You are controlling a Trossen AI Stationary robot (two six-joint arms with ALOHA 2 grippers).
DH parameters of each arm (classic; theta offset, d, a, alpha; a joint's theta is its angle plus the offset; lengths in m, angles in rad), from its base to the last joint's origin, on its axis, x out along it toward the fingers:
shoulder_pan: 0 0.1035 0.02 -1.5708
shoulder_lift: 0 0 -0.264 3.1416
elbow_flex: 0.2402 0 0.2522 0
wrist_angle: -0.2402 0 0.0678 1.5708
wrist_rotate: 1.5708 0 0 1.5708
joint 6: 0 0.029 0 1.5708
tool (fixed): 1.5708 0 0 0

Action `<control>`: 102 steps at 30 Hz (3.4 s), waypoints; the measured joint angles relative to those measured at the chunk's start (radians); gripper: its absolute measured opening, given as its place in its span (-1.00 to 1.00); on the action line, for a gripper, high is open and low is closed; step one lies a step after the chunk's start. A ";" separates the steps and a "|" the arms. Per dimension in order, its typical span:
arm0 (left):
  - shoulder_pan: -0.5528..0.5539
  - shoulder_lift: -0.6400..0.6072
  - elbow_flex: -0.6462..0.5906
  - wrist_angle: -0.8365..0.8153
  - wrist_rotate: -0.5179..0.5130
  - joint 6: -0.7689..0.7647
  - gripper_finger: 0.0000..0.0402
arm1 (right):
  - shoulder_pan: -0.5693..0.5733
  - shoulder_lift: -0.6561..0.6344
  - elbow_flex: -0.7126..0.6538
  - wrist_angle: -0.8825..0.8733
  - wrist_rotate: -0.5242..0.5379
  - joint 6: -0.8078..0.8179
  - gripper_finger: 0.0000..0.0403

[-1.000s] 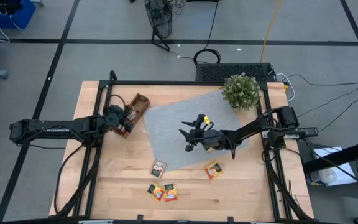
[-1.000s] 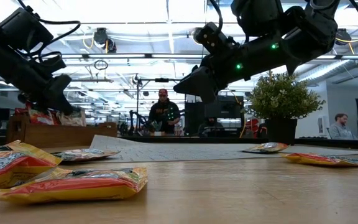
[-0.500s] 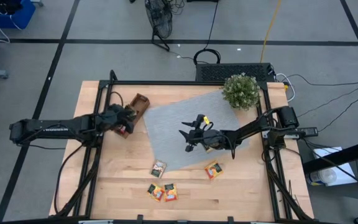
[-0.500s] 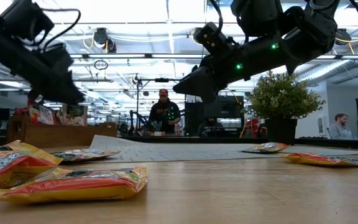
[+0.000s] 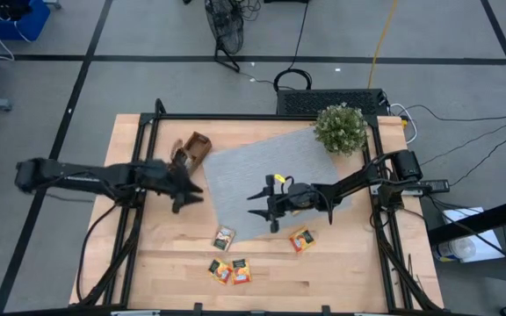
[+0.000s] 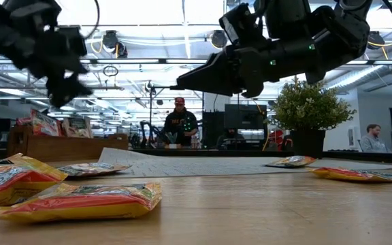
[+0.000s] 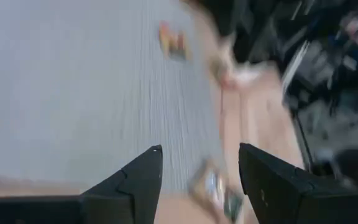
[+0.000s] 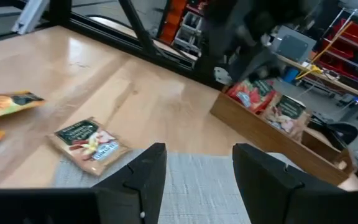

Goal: Pick & Place Tea
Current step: Put the brown tea bag into the middle section of the wooden organizer

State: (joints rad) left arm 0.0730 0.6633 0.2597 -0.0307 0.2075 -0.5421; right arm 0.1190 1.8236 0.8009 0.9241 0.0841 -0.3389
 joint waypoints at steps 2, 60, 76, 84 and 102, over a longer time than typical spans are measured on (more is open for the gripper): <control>-0.076 0.075 -0.006 0.009 -0.050 -0.035 0.05 | 0.001 0.000 0.000 0.000 -0.002 0.006 -0.15; -0.624 1.124 0.658 -0.346 -0.526 0.290 0.05 | 0.007 0.000 0.000 -0.001 -0.002 0.012 -0.15; -0.624 1.120 0.512 -0.100 -0.520 0.227 -0.26 | 0.007 0.000 0.000 0.000 -0.003 0.013 -0.15; -0.622 1.121 0.511 -0.105 -0.512 0.227 -0.93 | 0.007 0.000 0.000 -0.001 -0.003 0.013 -0.15; -0.645 0.735 0.621 -0.293 -0.558 0.220 -0.96 | 0.013 0.000 0.000 0.000 -0.003 0.014 -0.15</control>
State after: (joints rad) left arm -0.5720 1.3988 0.8805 -0.3235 -0.3510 -0.3220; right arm 0.1322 1.8236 0.8005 0.9237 0.0811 -0.3252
